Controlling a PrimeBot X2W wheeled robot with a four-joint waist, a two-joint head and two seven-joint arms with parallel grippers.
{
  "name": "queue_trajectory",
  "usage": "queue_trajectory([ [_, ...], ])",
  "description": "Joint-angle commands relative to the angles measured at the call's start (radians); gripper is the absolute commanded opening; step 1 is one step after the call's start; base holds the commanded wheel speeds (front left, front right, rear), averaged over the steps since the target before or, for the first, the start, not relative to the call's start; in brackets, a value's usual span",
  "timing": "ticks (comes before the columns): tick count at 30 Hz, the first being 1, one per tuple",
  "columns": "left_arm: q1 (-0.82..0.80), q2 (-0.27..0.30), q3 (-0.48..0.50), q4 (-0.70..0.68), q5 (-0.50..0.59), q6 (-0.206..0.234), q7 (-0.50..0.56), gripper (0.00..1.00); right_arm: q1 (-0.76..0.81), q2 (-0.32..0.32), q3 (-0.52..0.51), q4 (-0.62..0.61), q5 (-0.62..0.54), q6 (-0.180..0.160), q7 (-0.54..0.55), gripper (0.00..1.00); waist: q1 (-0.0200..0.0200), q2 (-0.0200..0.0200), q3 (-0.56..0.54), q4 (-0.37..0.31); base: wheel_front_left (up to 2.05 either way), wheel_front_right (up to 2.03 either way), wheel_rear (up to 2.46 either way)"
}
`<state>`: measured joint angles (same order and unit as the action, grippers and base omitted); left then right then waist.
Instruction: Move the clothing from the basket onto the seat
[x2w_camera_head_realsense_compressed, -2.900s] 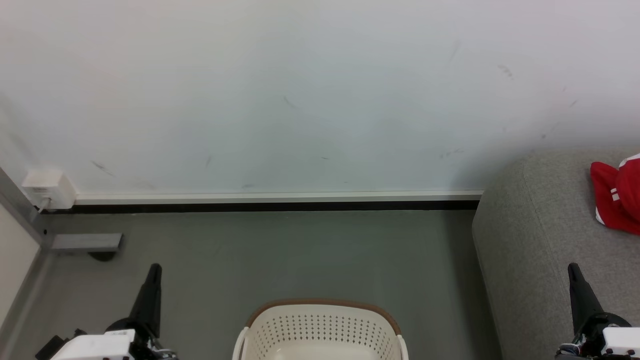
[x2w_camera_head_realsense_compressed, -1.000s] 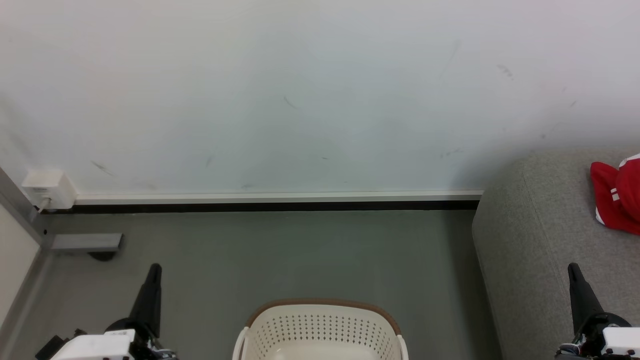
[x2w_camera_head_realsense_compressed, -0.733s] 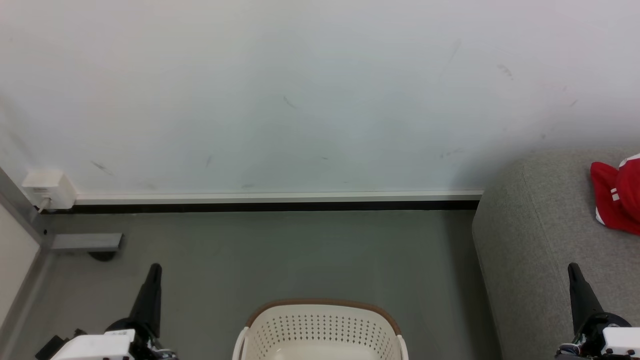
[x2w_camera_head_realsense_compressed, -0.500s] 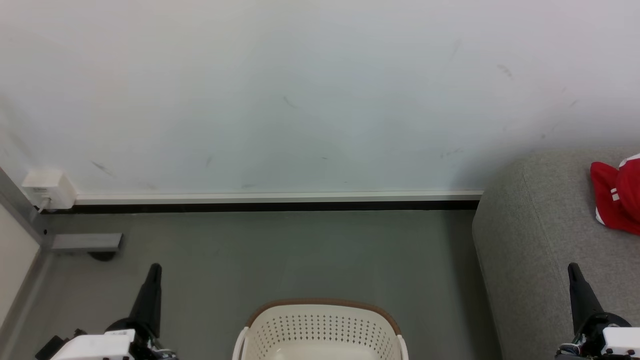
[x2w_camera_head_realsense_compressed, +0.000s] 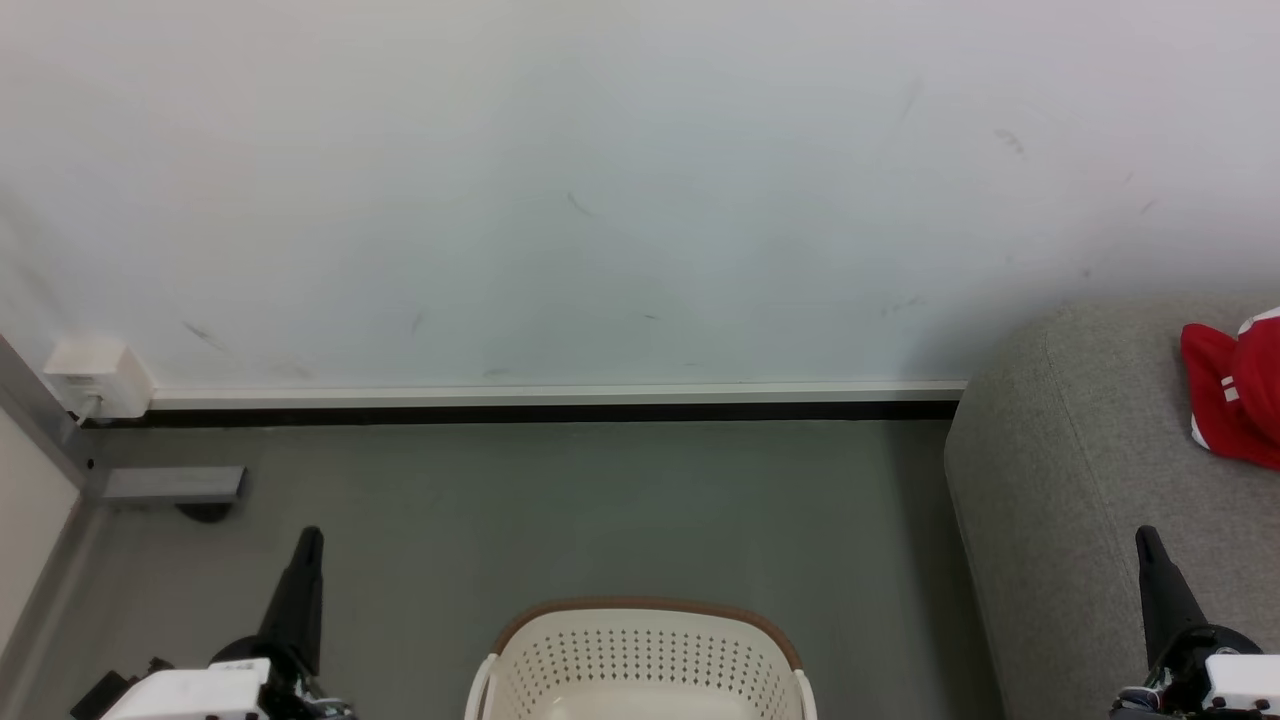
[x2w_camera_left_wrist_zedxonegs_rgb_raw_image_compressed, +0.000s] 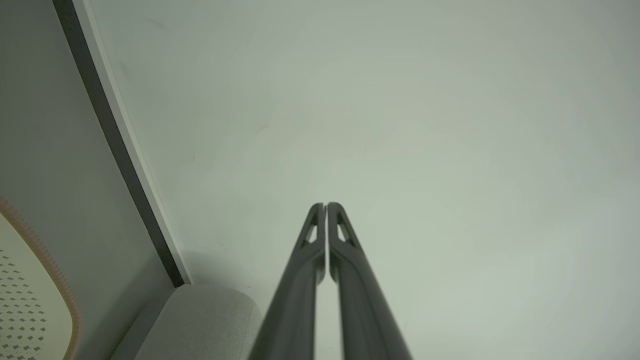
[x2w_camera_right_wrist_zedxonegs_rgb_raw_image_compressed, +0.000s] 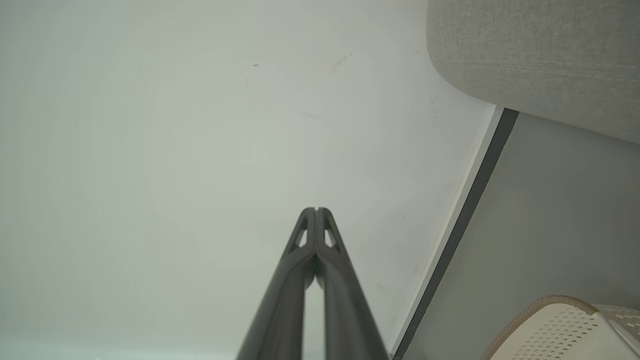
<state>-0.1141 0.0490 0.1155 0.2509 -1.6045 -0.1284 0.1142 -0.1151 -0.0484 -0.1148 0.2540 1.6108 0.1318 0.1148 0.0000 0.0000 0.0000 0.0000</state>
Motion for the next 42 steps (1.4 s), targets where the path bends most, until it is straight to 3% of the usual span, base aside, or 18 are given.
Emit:
queue_trajectory([
  [1, -0.007, 0.002, 0.002, -0.003, -0.013, -0.002, 0.006, 0.0, -0.006, -0.003, -0.004, -0.006, 0.002, -0.002, 0.004, 0.0, 0.0, 0.0, 0.0, 0.0, 0.0, 0.0, 0.0],
  [42, -0.007, 0.002, 0.002, -0.003, -0.013, -0.002, 0.005, 0.0, -0.006, -0.003, -0.004, -0.005, 0.002, -0.002, 0.004, 0.0, 0.0, 0.0, 0.0, 0.0, 0.0, 0.0, 0.0],
])
